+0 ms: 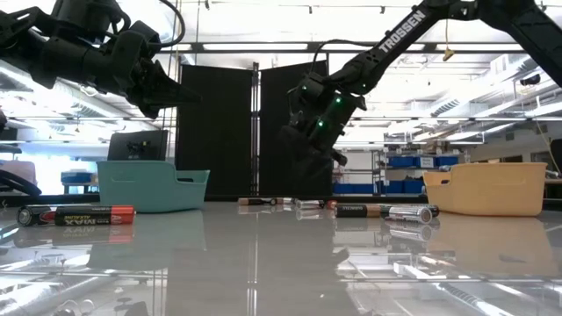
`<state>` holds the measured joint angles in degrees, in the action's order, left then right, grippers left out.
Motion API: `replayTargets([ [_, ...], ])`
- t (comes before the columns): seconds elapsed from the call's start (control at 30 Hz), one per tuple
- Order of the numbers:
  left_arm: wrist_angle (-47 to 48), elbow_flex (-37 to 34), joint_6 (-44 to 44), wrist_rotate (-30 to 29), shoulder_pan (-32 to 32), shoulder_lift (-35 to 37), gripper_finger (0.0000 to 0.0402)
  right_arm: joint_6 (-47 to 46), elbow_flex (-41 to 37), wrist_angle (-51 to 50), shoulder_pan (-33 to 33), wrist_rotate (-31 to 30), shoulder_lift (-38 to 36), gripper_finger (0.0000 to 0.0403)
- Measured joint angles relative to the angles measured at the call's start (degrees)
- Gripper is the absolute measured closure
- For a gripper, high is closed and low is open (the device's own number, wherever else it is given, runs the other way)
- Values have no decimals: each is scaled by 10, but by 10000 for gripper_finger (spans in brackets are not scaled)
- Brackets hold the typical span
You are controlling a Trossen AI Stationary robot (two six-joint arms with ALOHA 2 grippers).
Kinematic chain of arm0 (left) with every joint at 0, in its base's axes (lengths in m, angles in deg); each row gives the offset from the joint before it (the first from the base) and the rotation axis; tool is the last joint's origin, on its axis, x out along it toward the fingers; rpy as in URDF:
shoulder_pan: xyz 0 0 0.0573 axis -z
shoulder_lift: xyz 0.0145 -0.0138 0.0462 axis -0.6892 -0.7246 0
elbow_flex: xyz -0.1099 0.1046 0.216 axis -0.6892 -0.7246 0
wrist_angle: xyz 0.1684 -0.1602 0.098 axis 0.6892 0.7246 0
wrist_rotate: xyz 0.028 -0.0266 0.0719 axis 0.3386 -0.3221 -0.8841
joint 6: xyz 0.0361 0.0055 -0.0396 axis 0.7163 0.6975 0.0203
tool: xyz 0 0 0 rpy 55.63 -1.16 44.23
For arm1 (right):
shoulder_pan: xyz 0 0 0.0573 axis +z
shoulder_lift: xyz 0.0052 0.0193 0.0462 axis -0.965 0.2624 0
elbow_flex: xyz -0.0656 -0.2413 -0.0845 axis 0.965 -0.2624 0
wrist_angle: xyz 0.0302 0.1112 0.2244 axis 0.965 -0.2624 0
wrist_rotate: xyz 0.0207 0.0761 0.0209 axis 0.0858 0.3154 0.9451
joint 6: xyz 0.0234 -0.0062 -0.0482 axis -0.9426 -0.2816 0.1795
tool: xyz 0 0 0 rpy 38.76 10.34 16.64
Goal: Sort batteries
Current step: Put the silver battery into the yellow bin
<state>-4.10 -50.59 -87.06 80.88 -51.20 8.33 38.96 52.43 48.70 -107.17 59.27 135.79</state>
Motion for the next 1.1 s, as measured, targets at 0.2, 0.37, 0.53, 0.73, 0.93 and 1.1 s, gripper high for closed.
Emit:
replayTargets([
  [0.2,0,0,1,0,0,0,395,22,55,-72,0,1,0,241],
  [0.37,0,0,1,-1,0,0,395,52,148,-153,1,-10,0,243],
  [0.53,0,0,1,-1,0,0,395,56,194,-205,2,-15,0,243],
  [0.73,0,0,1,-1,0,0,395,60,194,-229,11,-17,39,245],
  [0.93,0,0,1,-1,0,0,395,65,193,-230,2,-5,97,244],
  [1.1,1,0,2,-1,0,0,395,65,193,-228,-8,-2,128,245],
])
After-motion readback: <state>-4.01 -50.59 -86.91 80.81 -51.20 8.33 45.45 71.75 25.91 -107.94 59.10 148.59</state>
